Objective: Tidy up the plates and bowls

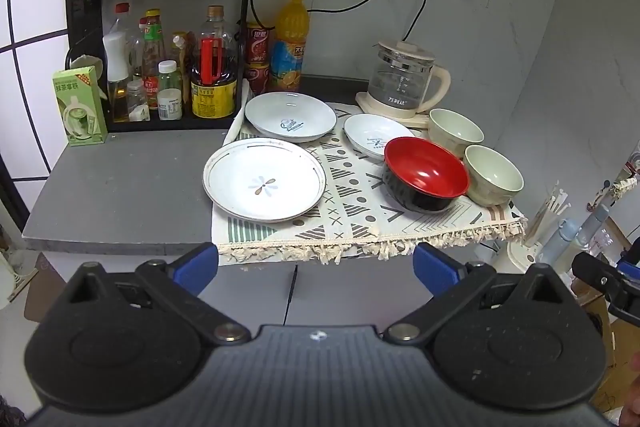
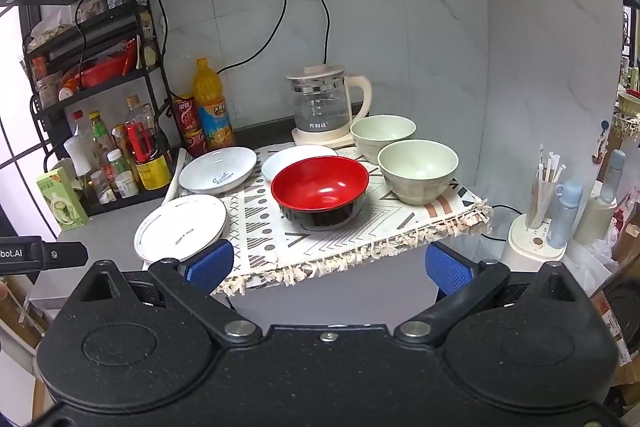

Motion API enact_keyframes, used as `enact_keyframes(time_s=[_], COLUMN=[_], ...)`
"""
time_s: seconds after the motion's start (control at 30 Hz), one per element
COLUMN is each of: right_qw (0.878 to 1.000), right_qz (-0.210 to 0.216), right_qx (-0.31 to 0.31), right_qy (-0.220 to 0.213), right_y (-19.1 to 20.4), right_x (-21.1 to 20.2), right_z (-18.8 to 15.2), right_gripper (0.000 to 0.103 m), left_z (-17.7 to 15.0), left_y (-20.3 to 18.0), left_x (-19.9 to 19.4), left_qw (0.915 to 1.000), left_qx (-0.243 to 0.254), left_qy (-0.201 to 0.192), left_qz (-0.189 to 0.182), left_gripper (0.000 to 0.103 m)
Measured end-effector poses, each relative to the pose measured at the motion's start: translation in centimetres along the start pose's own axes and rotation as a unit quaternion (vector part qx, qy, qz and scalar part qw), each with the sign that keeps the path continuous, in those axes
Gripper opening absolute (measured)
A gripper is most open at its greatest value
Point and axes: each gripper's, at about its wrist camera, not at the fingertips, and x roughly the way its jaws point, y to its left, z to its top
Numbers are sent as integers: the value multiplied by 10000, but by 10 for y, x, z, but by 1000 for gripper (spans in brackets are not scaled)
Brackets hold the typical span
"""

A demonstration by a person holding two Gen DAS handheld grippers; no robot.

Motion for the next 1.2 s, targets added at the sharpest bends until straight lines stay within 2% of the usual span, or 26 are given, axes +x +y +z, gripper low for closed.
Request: enact_keyframes(time_s=[0.27, 0.63, 1.2], right_qw=[10000, 10000, 9999], right_qz=[-43, -50, -46], right_qx=[-59, -81, -112], right_qy=[-17, -30, -60], right_y=[-3, -5, -13], right_x=[-2, -3, -7], right_z=[-1, -2, -7], right_gripper=[103, 103, 103], left_z=[-1, -2, -4], left_y=[-9, -15, -27], left_x=[0, 4, 0], left_qw=[10000, 10000, 10000], left_qx=[27, -14, 11], left_qy=[-61, 83, 33], left_qz=[-65, 53, 61], left_gripper=[102, 102, 102])
